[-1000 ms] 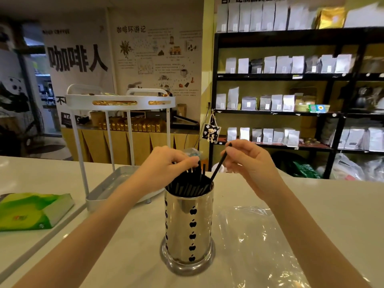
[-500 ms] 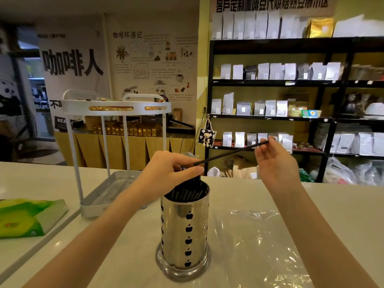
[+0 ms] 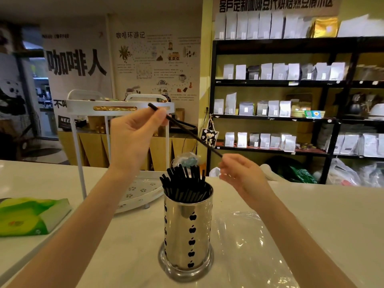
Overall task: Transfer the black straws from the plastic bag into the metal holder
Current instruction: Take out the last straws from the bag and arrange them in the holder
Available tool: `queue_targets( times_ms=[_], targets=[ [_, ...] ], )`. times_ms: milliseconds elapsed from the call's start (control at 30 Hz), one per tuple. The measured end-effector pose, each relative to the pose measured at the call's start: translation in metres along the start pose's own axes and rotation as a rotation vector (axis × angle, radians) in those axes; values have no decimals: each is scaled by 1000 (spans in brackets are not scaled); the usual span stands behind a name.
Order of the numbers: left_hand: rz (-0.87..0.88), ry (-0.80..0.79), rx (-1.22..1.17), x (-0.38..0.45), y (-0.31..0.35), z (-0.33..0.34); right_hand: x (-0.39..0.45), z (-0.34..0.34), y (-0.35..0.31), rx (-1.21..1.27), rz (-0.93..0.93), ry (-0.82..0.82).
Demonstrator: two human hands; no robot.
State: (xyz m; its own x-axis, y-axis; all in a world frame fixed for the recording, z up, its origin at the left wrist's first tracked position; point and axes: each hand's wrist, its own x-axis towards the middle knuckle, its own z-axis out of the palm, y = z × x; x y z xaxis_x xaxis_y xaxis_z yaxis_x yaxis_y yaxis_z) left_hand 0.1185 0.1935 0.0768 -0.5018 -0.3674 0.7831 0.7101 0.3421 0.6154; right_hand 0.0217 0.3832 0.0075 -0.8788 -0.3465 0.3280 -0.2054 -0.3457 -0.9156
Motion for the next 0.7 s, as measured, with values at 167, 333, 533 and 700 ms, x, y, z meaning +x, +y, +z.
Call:
queue_targets(
  times_ms=[167, 333, 533, 700],
  targets=[
    [47, 6, 106, 3, 2, -1, 0, 0, 11, -420, -82, -89],
    [79, -139, 313, -9, -12, 1, 5, -7, 15, -483, -84, -98],
    [27, -493, 601, -29, -34, 14, 5, -17, 27, -647, -44, -104],
    [-49, -602, 698, -35, -33, 21, 6, -22, 38, -681, -71, -59]
  ],
)
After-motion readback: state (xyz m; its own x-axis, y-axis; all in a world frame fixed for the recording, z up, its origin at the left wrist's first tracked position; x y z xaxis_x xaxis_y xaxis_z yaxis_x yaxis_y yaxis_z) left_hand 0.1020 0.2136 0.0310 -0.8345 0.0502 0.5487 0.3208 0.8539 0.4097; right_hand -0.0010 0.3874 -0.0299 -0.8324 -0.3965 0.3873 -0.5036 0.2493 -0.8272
